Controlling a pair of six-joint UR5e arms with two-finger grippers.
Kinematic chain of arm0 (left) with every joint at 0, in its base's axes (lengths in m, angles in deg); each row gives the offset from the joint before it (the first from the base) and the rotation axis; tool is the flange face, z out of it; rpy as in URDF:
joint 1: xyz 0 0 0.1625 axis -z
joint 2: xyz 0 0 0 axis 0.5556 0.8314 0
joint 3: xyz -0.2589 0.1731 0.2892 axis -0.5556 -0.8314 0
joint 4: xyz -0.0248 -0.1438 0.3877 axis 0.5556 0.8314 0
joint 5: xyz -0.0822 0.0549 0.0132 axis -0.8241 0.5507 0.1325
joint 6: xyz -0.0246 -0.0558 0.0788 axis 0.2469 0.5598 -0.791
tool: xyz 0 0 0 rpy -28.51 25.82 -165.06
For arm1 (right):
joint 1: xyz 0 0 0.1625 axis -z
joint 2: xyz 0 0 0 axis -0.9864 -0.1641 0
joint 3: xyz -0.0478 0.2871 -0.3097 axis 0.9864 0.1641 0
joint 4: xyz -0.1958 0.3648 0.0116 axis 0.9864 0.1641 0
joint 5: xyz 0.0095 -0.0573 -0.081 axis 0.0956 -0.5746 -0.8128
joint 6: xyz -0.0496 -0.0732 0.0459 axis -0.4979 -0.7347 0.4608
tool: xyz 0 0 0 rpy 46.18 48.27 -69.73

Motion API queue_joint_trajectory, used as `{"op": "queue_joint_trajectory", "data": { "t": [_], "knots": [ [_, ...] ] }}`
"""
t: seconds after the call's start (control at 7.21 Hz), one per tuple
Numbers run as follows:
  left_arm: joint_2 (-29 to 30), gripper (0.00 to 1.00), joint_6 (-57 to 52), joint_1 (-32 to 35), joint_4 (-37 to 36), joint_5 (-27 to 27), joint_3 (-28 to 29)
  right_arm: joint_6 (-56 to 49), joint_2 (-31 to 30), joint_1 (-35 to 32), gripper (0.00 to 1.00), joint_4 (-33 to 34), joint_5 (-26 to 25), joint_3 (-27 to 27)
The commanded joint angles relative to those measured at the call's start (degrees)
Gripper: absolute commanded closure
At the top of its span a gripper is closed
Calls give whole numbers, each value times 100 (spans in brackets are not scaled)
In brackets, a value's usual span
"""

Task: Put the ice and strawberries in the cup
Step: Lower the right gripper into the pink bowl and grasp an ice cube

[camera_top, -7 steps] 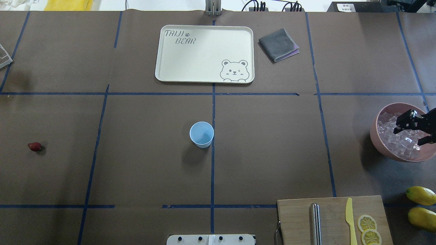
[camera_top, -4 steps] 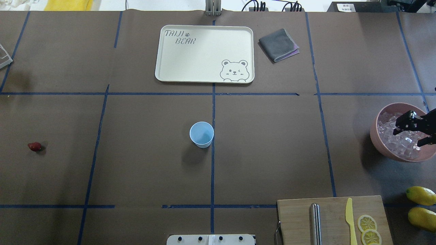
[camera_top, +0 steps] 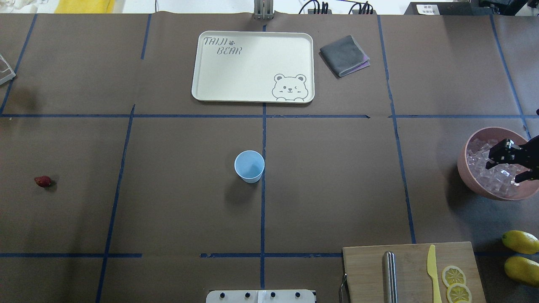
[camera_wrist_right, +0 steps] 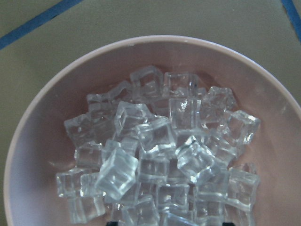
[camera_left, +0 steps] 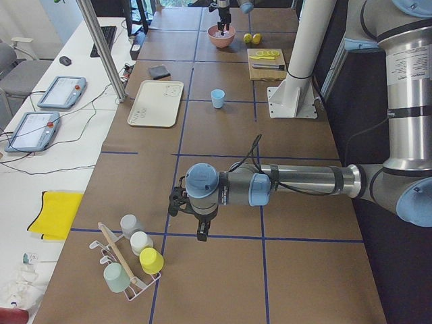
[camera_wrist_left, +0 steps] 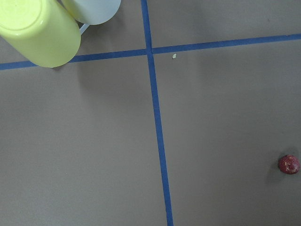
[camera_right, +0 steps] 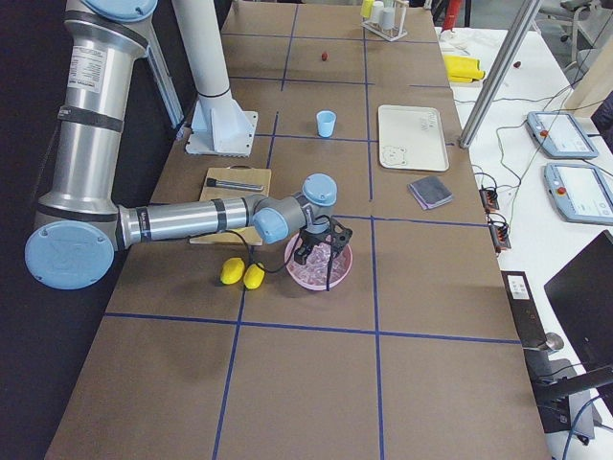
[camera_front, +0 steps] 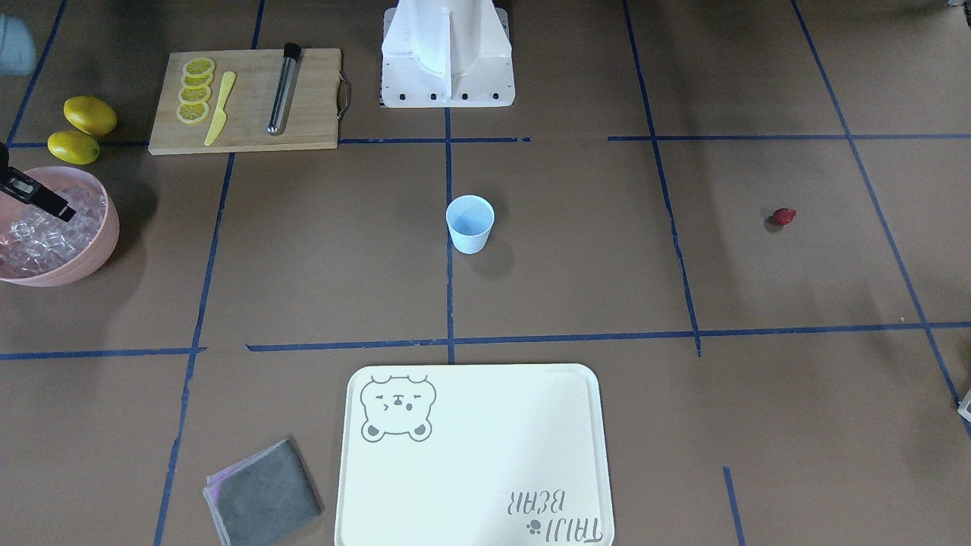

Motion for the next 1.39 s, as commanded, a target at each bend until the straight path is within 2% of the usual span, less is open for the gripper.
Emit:
{"op": "queue_joint_trajectory", "data": {
  "t": [0.0, 0.28, 0.42, 0.69, 1.11, 1.25],
  "knots": [
    [0, 0, 0, 0, 1, -4, 4, 7, -11, 3, 28, 0, -5, 15],
    [0, 0, 0, 0, -7, 5, 13, 7, -20, 3, 29, 0, 3, 24],
    [0, 0, 0, 9, 1, -4, 13, 7, -20, 3, 32, 0, 3, 32],
    [9, 0, 0, 0, 1, 5, 4, 7, -37, 3, 56, 0, 29, 24],
    [18, 0, 44, 9, 1, -4, -5, -2, -72, 3, 83, 0, 38, 24],
    [18, 0, 61, 0, 1, -4, 4, -2, -116, 3, 95, 0, 38, 15]
  ]
}}
